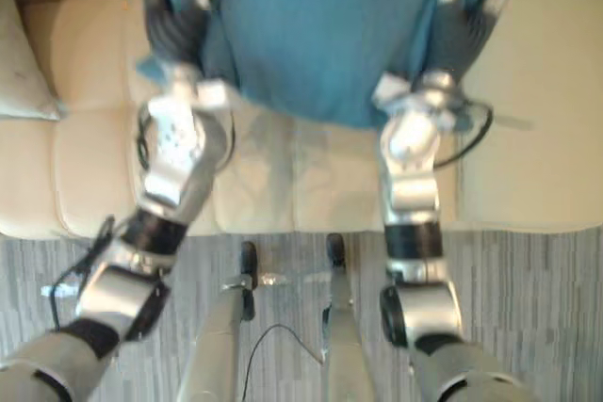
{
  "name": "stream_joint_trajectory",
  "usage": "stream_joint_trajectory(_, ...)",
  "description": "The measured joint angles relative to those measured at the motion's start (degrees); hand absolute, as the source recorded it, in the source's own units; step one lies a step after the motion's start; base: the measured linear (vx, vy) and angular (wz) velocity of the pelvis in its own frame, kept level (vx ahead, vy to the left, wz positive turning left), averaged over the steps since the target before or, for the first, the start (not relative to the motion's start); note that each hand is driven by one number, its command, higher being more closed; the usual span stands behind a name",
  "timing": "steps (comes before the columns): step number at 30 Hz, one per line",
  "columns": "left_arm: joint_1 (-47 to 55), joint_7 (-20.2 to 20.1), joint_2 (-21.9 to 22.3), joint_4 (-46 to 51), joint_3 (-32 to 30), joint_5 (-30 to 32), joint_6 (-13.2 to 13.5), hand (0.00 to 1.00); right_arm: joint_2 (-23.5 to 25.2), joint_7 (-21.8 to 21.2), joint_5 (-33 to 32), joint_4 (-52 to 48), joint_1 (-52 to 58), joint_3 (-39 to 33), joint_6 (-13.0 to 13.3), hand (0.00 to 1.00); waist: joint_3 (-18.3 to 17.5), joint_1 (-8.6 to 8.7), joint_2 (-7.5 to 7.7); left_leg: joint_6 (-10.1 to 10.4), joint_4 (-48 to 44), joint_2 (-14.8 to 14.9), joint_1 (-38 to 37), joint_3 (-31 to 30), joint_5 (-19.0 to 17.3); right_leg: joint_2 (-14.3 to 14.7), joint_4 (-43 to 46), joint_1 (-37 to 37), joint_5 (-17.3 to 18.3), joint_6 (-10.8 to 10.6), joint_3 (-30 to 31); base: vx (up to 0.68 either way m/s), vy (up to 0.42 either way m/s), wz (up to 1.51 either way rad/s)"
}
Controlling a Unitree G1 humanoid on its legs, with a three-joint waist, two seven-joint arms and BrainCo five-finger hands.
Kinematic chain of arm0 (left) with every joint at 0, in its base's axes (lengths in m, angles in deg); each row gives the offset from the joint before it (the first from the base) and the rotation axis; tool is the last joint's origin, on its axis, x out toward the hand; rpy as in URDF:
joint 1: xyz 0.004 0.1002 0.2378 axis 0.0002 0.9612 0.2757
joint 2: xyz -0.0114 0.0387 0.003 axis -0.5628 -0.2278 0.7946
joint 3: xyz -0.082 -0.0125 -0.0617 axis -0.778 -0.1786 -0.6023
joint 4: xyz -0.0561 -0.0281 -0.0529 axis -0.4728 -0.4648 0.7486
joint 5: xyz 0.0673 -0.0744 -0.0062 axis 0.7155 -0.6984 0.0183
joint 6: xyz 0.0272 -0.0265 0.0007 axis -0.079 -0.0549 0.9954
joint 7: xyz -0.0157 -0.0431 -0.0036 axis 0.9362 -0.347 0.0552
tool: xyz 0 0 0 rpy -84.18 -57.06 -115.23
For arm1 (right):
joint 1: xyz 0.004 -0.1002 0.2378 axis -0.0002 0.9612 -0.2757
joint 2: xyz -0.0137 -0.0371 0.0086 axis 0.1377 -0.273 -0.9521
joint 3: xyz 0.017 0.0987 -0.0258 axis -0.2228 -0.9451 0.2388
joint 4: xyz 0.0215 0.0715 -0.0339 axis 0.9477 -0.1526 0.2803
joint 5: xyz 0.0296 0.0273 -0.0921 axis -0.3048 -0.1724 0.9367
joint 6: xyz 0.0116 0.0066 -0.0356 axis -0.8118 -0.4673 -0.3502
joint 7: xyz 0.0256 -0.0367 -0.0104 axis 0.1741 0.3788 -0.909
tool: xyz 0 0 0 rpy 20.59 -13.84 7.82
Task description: Pick up cushions and gather them together orderly.
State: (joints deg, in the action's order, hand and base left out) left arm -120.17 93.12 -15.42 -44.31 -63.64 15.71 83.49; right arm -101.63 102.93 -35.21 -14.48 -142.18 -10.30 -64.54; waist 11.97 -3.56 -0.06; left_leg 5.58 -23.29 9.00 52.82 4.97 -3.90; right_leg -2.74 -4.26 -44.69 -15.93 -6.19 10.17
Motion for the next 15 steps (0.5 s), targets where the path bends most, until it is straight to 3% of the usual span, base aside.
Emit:
stream_joint_trajectory(5,-12.0,0.6,0.2,-13.3,-3.5,-0.2,0.4,1.0,-3.5,1.3,0.3,13.4,-14.3,0.8,-1.0,1.0,0.1,0.19,-0.02,0.7,0.2,0.8,5.5,-1.1,1.1,0.8,0.1,-4.9,-0.6,0.3,-1.2,-0.05,-0.007,0.06)
stream_joint_trajectory(6,-14.1,0.9,0.2,-15.6,-4.4,-0.2,0.4,1.0,-4.0,1.3,0.3,16.6,-17.4,1.2,-1.7,0.0,0.7,0.18,-0.02,0.7,0.2,0.9,6.5,-1.3,1.2,0.8,0.0,-5.8,-0.7,0.3,-1.6,-0.03,0.004,0.06)
stream_joint_trajectory(7,-15.4,1.0,0.3,-17.4,-5.5,-0.2,0.4,0.0,-4.5,1.2,0.2,19.6,-19.8,1.9,-2.2,0.0,1.3,0.12,-0.08,0.8,0.5,0.9,7.3,-1.6,1.4,0.9,-0.1,-6.5,-0.7,0.3,-2.0,-0.03,0.004,0.07)
stream_joint_trajectory(12,-20.6,3.0,0.9,-22.1,-8.2,-0.2,0.3,0.0,-7.9,2.2,0.0,28.1,-28.1,3.9,-3.7,0.0,1.7,-0.38,0.02,1.3,2.4,0.8,13.5,-3.0,3.1,1.0,-0.7,-12.3,-1.4,0.7,-4.1,-0.05,-0.003,0.12)
stream_joint_trajectory(15,-22.0,3.4,2.1,-23.4,-10.3,-1.4,0.6,0.0,-9.6,2.4,-0.5,32.9,-31.3,5.9,-4.4,0.0,4.1,-0.41,-0.05,1.6,2.6,1.0,16.8,-4.1,3.4,1.4,-0.7,-15.1,-1.5,0.7,-5.6,-0.06,-0.009,0.03)
